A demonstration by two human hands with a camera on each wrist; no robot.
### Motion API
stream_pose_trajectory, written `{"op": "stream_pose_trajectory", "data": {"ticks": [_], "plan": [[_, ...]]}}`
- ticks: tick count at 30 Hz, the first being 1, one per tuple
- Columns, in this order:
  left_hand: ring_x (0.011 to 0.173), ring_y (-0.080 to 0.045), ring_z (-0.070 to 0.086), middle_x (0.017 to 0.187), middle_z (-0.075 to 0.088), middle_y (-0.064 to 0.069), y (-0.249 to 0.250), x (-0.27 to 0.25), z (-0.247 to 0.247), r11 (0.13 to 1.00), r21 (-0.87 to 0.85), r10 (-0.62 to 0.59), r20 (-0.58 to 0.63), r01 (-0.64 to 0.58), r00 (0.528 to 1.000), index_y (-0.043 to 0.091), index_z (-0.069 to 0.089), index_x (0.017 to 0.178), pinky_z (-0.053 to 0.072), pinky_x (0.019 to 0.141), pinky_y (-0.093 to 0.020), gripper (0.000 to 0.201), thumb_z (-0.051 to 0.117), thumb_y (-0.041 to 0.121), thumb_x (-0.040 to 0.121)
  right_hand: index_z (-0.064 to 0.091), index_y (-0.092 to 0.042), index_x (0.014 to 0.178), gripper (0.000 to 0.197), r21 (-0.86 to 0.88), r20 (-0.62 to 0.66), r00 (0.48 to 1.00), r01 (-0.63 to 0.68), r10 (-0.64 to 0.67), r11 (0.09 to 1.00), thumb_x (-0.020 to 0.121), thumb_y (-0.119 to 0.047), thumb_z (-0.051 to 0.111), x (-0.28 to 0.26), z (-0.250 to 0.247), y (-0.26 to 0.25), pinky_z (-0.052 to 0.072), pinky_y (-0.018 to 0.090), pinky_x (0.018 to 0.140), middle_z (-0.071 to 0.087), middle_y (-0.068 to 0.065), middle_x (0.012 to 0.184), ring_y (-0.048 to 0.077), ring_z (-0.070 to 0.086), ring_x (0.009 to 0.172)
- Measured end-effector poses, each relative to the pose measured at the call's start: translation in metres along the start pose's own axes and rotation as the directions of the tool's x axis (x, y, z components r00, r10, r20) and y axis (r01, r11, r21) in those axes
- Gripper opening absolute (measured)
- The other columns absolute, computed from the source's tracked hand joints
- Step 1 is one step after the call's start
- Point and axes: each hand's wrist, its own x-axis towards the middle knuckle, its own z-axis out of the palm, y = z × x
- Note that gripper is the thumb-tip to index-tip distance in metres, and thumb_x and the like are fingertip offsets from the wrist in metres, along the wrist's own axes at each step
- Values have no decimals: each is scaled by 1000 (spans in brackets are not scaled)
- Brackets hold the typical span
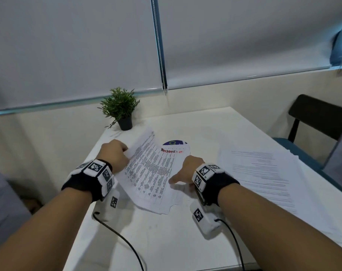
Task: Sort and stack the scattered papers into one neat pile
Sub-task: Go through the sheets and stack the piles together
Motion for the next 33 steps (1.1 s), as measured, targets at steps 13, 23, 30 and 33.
{"op": "stream_pose_trajectory", "data": {"ticks": [13, 23, 30, 33], "plan": [[95, -30, 73, 109, 75, -17, 43, -49, -88, 533, -757, 237, -296, -379, 925, 15, 65, 108, 58, 88, -43, 27, 69, -3, 89, 61, -9, 128, 86, 936, -52, 998, 60, -33, 347, 66, -65, 84, -4, -14, 26, 59, 45, 82, 74, 11, 115, 33, 72, 99], [116, -47, 63, 128, 65, -27, 126, -57, -18, 69, -990, 258, 136, 122, 957, -1, 56, 132, 56, 87, -59, 34, 49, -4, 98, 56, -25, 145, 64, 940, -120, 993, 109, 12, 323, 90, -52, 72, -60, -90, 92, 56, 45, 87, 69, -4, 131, 17, 69, 93], [84, -35, 63, 110, 66, -24, 246, -74, 4, -148, -977, 497, 59, 152, 866, 12, 57, 112, 53, 84, -64, 38, 49, -16, 88, 82, -16, 113, 50, 987, -154, 987, 153, -33, -39, 105, -49, 45, -98, -118, 178, 50, 55, 107, 73, 14, 130, 33, 71, 117], [88, -36, 65, 111, 67, -28, 254, -70, 31, -193, -955, 482, 107, 225, 870, 12, 54, 118, 52, 84, -67, 44, 48, -18, 86, 79, -11, 118, 44, 981, -192, 980, 192, 51, 14, 108, -35, 45, -108, -127, 203, 57, 52, 95, 75, 15, 125, 31, 73, 114]]}}
